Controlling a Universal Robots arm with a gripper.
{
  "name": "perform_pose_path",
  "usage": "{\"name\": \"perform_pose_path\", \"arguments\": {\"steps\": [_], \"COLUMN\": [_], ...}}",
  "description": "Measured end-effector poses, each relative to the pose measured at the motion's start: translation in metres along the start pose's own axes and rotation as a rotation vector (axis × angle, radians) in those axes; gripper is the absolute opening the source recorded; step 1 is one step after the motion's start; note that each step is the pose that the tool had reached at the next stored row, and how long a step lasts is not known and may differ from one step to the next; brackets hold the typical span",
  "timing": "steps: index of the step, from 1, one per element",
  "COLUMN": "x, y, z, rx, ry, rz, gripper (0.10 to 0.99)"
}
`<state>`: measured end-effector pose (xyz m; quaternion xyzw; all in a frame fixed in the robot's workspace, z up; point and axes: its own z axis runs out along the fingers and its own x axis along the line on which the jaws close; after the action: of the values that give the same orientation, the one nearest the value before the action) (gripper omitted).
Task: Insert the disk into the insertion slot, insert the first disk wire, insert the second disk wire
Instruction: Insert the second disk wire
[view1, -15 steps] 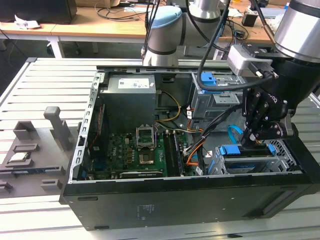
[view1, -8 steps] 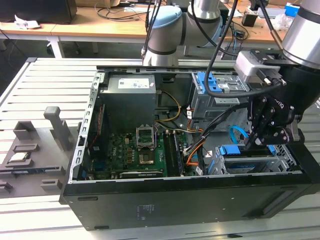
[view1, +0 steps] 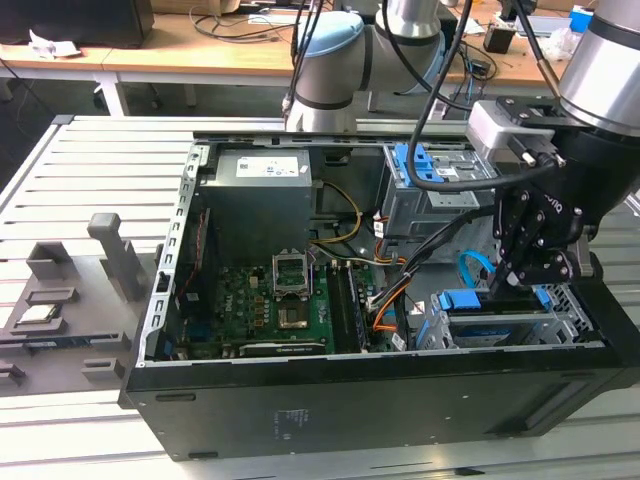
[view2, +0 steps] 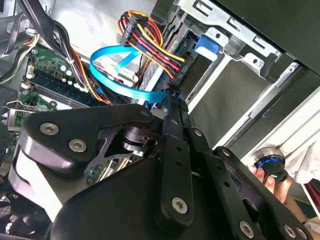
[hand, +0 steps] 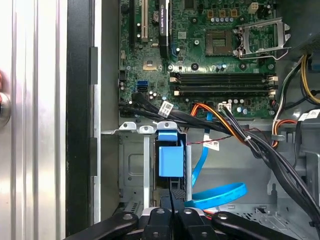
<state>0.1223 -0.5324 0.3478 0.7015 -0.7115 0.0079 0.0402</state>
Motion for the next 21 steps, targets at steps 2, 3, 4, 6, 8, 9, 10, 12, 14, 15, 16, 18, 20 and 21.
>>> {"name": "perform_pose_path", "arguments": {"steps": [2,3,4,6,8,9,10,12,14,15,16,18,20,21], "x": [-0.0004,-0.0005,-0.0005,-0.0006,-0.0005,-0.0003,-0.0001,0.0001,0.0001,0.0001,0.0001,0.0002,0.0002,0.0004], "y": [-0.0005,-0.0006,-0.0008,-0.0008,-0.0007,-0.0006,-0.0004,-0.0003,-0.0003,-0.0003,-0.0003,-0.0002,0.0007,0.0009], "z": [0.0004,0.0004,0.0004,0.0004,-0.0013,-0.0034,-0.0071,-0.0096,-0.0101,-0.0103,-0.0105,-0.0108,-0.0123,-0.0145], "rx": [0.000,0.000,0.000,0.000,0.000,0.000,0.000,0.000,0.000,0.000,0.000,0.000,0.000,0.000], "ry": [-0.0002,-0.0003,-0.0006,-0.0029,-0.0043,-0.0041,-0.0041,-0.0044,-0.0041,-0.0042,-0.0041,-0.0040,-0.0043,-0.0044], "rz": [0.000,0.000,0.001,0.001,0.001,0.001,0.001,0.001,0.001,0.001,0.001,0.001,-0.005,-0.008], "gripper": [0.141,0.141,0.141,0.141,0.141,0.141,0.141,0.141,0.141,0.149,0.216,0.216,0.216,0.216]}}
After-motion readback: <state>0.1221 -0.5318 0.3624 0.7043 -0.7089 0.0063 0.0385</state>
